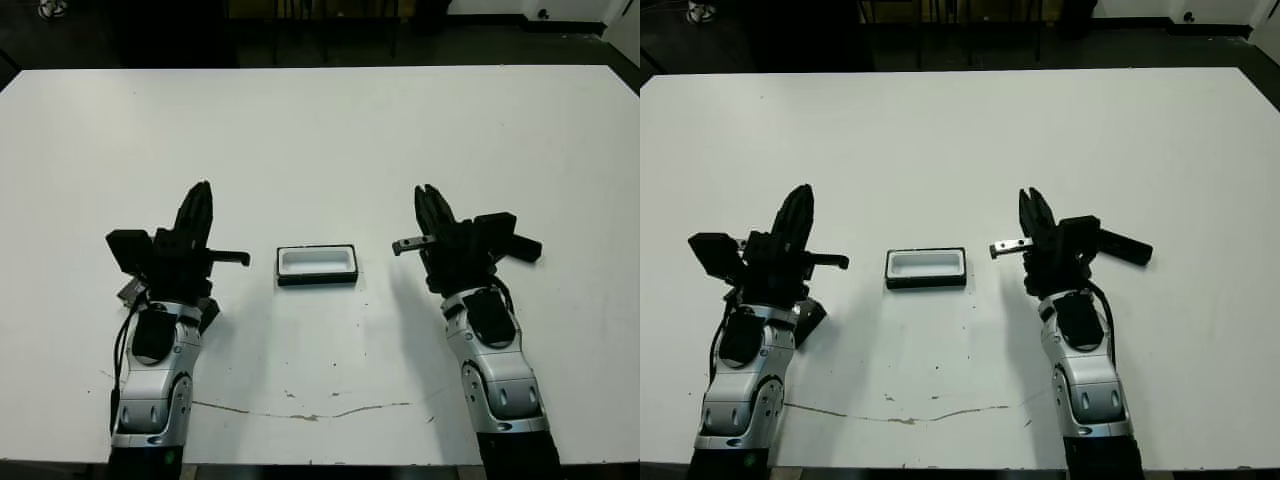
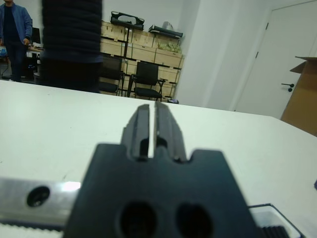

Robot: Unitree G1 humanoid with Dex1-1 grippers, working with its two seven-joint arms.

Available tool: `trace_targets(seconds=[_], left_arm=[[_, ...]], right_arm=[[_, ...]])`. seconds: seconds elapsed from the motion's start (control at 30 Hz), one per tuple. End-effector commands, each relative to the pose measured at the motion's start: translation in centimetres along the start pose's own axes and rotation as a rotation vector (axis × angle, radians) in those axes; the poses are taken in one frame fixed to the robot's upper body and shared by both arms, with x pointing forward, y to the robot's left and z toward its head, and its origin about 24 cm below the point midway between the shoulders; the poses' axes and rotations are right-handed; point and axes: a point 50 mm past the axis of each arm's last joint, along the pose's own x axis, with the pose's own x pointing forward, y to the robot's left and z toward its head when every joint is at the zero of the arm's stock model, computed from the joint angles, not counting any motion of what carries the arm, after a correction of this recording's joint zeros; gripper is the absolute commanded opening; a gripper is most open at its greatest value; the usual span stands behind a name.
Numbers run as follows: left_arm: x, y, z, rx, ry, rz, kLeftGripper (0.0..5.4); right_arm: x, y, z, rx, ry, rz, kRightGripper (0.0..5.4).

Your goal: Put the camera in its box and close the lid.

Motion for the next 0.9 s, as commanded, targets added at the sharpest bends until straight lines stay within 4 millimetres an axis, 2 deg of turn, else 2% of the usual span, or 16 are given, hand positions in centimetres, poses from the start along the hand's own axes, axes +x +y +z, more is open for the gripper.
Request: trace_targets(seconds=[0.03,0.47,0.73,0.9], left_arm=[[-0.2,0.3,-0.5,0.005,0.033,0.008,0.02],[-0.3,0.3,-0.5,0.023,0.031,0.007,0.02],[-0.4,0.4,-0.4,0.021,0.031,0.011,0.02],[-0.4,0.5,-0.4,0.035,0.029,0.013,0.02]], right_arm=[[-0.1,-0.2,-0.4,0.004,0.023,-0.004,0.00],[-0.1,-1.0,0.1,-0.031,0.019,0.012,0.00],[0.3,-5.7,2.9,-0.118,0.008,0.075,0.00],[1.0,-9.4,4.8,-0.268,0.050,0.116,0.00]])
